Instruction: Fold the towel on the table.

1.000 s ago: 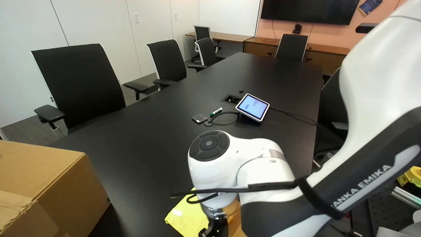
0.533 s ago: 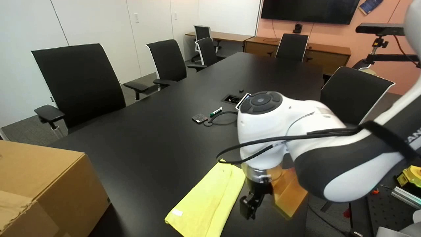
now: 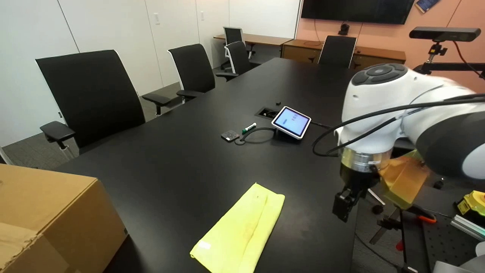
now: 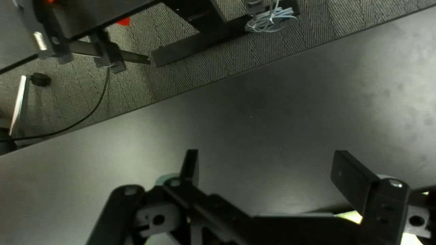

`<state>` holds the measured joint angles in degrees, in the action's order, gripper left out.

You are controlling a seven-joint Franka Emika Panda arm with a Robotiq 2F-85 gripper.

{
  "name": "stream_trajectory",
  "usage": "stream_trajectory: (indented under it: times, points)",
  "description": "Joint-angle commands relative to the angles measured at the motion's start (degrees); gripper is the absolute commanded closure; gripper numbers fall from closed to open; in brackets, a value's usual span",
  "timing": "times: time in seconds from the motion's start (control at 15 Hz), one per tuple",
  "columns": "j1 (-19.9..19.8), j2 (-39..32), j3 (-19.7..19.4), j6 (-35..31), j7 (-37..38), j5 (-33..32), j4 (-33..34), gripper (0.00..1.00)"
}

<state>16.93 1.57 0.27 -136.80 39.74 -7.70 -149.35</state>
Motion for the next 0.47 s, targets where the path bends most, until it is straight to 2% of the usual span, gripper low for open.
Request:
stream_trajectory:
  times: [0.0, 0.07, 0.13, 0.27, 0.4]
  points:
    - [-6.79, 14.36, 1.79, -0.73, -6.20, -6.25, -11.04, 0.00]
    - [-8.74, 17.34, 1.70, -0.61, -8.22, -7.45, -12.75, 0.00]
    - [-8.36, 8.91, 3.74, -0.03, -5.44, -4.23, -7.19, 0.00]
    - [-10.25, 11.28, 4.51, 0.01, -6.14, -4.30, -8.71, 0.00]
    - [-10.23, 10.42, 5.01, 0.02, -6.01, -4.26, -8.34, 0.00]
